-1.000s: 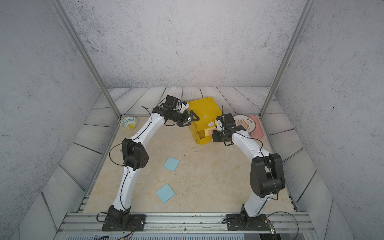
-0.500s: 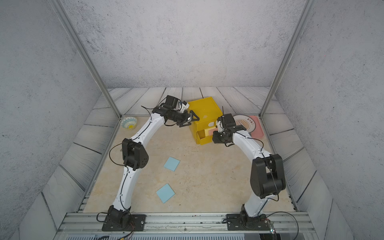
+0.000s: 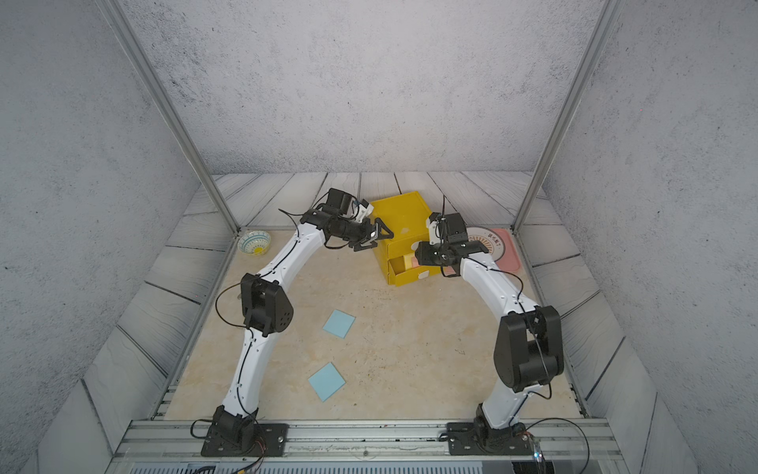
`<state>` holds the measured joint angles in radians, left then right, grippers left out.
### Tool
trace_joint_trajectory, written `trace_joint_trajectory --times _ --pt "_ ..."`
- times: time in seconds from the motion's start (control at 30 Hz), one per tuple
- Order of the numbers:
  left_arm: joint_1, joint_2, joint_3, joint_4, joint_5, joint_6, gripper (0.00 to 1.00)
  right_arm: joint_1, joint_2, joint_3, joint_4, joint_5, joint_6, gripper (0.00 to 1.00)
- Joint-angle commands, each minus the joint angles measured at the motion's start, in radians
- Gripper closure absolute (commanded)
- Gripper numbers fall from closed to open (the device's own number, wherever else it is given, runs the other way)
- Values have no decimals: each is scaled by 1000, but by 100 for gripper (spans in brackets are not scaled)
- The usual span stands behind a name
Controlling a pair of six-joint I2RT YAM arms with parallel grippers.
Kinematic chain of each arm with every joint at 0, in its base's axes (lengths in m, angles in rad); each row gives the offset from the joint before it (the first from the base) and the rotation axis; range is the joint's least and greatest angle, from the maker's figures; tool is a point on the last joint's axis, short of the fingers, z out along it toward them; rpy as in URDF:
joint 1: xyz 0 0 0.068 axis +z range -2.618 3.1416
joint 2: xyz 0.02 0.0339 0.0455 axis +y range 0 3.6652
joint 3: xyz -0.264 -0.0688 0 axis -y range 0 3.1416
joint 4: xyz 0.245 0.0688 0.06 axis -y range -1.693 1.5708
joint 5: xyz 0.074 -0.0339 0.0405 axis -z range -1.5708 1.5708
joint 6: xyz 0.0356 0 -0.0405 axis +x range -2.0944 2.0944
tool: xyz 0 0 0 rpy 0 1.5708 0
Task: Please put the sticky notes in the drawer by color
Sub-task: Open the drawer in the storage box.
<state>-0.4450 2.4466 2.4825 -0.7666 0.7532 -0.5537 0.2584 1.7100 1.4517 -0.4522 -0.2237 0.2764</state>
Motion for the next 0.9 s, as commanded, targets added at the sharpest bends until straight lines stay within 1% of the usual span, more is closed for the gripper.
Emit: trace_joint_trajectory --times 0.0,0.23,0.43,0.63,0.73,0.87 --pt "14 28 -10 -94 -69 22 6 -4 56 10 -26 -15 -7 58" --pt "14 30 -11 -97 -70 24 6 -3 66 3 -76 10 -30 57" --pt "14 31 -11 -94 -69 22 6 -4 65 16 -166 38 -65 56" --pt "15 27 -11 -94 -69 21 6 -9 71 27 -245 37 -98 55" --pt "15 30 -11 -92 -68 21 5 -13 49 4 -226 27 -91 55" --pt "15 32 -11 -93 -66 21 6 -15 60 36 -270 13 -95 55"
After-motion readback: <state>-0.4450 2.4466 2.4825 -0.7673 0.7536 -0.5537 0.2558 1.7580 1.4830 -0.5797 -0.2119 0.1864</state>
